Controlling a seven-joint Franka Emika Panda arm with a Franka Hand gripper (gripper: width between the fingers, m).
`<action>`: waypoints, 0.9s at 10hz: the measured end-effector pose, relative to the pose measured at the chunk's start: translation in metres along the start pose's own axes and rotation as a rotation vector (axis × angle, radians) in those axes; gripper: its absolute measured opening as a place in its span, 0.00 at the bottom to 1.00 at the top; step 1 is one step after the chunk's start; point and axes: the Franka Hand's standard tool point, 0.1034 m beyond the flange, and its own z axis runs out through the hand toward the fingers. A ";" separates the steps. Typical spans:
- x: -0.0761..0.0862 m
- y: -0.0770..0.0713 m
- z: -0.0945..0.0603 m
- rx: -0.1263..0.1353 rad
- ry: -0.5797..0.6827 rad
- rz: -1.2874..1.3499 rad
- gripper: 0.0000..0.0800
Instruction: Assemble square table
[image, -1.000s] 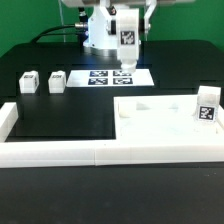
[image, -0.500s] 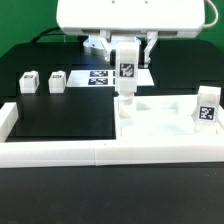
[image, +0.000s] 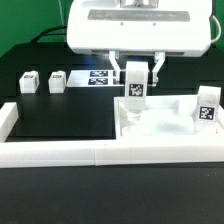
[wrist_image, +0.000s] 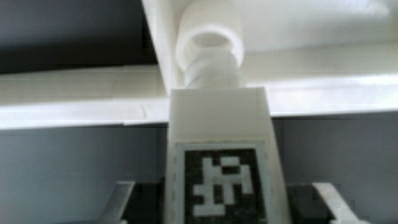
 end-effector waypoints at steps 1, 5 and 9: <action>-0.002 0.000 0.002 -0.002 -0.005 -0.001 0.36; -0.001 0.001 0.012 -0.011 0.025 -0.009 0.36; -0.006 0.003 0.018 -0.017 0.019 -0.012 0.36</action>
Offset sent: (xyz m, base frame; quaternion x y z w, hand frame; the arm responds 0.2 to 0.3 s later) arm 0.0065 0.0046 -0.0137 -0.0024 0.0180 0.0103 0.9998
